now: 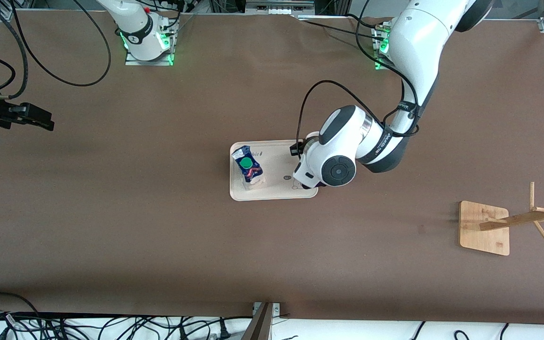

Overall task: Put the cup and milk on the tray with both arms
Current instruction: 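Lower the mug onto the tray beside the carton with the left gripper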

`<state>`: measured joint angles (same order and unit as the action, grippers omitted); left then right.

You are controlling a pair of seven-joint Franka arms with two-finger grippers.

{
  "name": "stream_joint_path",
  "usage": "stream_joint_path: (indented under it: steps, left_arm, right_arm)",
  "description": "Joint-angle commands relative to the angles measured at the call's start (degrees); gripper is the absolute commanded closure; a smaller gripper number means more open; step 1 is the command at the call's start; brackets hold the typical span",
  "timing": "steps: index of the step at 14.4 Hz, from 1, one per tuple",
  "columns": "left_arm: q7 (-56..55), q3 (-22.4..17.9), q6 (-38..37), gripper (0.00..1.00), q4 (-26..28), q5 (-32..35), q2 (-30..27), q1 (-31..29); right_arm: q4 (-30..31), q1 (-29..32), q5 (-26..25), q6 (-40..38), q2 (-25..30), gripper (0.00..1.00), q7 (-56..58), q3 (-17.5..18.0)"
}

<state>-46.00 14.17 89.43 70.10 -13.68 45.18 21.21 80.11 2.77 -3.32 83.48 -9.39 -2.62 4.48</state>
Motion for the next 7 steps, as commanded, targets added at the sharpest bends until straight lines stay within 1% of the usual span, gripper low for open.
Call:
stream_joint_path:
  steps: [1,2,3,7]
  left_arm:
    - [-0.76,-0.46,-0.39,1.00,-1.81,-2.13,0.79,-0.11]
    - [-1.02,-0.46,-0.39,1.00,-1.72,-2.66,0.87,-0.03]
    - [-0.94,-0.46,-0.39,1.00,-1.72,-2.67,0.79,-0.11]
    - [0.12,-0.46,-0.13,1.00,-1.72,-2.93,2.89,0.50]
  right_arm:
    - [1.72,-0.04,-0.11,3.95,1.56,0.00,-0.72,-1.84]
    - [2.24,-0.04,-0.19,6.06,1.65,0.00,0.15,-2.28]
    - [2.94,0.04,-0.02,6.34,2.00,0.00,-0.10,-2.98]
    - [4.70,0.13,-0.72,6.52,2.27,0.00,0.16,-2.73]
